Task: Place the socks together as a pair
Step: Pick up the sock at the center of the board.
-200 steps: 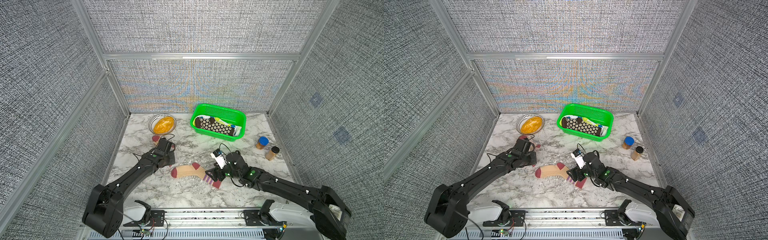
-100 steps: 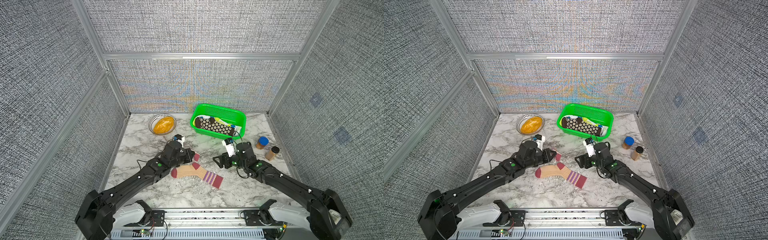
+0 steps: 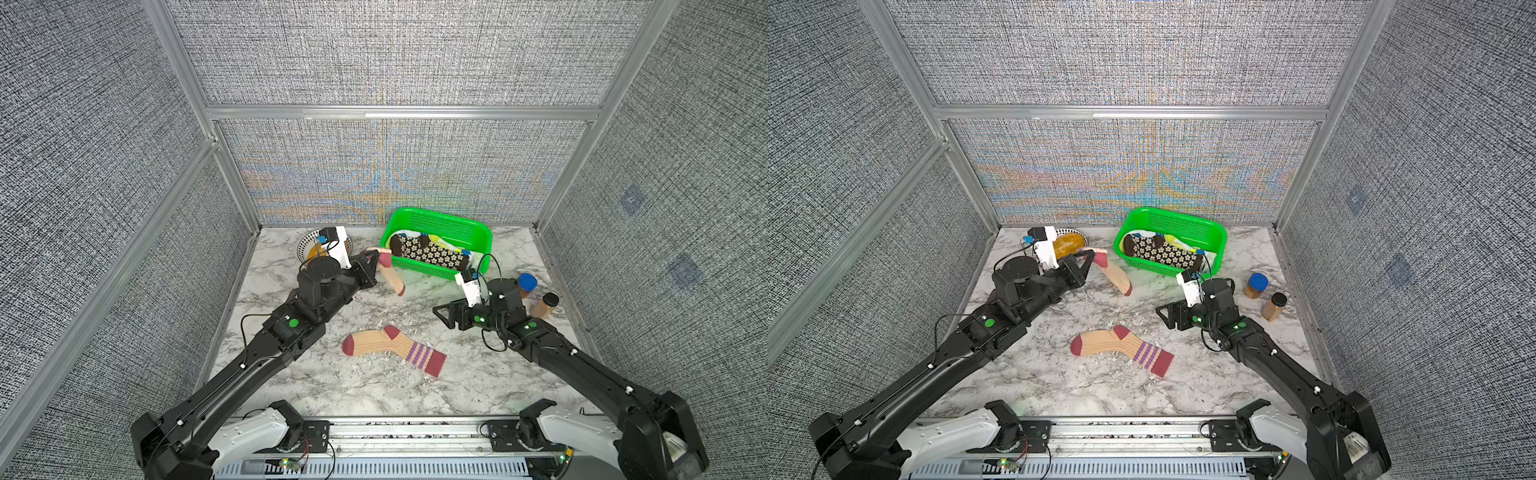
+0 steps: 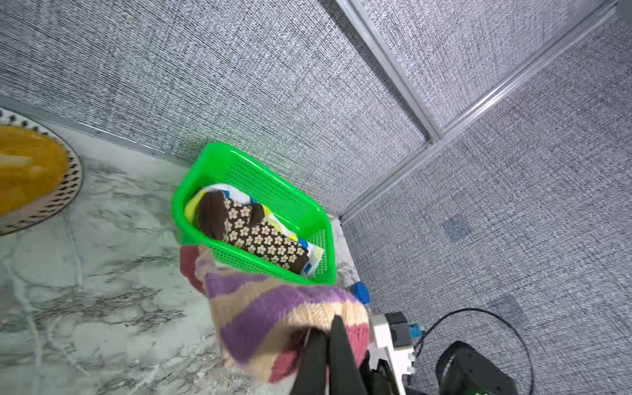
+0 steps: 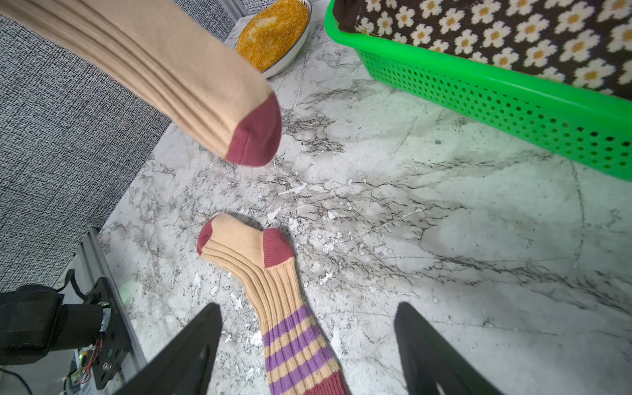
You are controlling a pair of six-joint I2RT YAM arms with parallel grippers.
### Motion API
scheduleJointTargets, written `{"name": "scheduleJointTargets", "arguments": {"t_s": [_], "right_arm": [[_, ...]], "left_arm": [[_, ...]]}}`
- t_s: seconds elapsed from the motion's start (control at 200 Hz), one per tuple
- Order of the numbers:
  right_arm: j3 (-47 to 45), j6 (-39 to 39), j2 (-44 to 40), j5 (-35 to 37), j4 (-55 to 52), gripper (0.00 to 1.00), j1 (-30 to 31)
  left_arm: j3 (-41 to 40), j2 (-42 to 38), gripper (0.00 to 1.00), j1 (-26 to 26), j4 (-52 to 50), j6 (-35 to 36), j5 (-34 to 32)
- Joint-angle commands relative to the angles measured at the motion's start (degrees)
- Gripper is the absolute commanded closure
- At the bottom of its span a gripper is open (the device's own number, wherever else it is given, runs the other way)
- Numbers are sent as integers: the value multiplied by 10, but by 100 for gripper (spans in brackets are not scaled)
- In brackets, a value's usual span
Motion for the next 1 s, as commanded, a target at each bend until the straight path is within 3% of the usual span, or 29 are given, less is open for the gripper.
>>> {"name": "scheduleJointTargets", "arguments": {"t_s": [0.0, 0.13, 0.255, 0.35, 0.465, 0.635, 0.756, 0.881, 0.996], "right_arm": [[3, -14, 3, -14, -9, 18, -1], [-7, -14, 1, -18, -8, 18, -1], [-18, -12, -9, -18, -9, 18, -3], [-23, -8, -21, -14, -9, 18, -3], [-25, -8, -36, -7, -18, 19, -4], [-25, -12, -49, -2, -26, 19, -7], [-21, -11, -48, -2, -23, 19, -8], [-12, -11, -42, -4, -25, 18, -8], [-11, -11, -41, -2, -25, 18, -8]], "left_arm": [[-68, 3, 98, -4, 16, -21, 17], [-211, 38, 98, -52, 189, -101, 8], [-226, 87, 98, -126, 226, -85, -21], [-202, 104, 98, -142, 195, -74, -21], [-154, 66, 98, -143, 85, -37, -31], [-47, -43, 98, -143, -187, 42, -86], [8, -110, 96, -143, -312, 100, -100], [116, -93, 96, -142, -492, 147, -112], [171, -30, 96, -143, -543, 185, -101]]}}
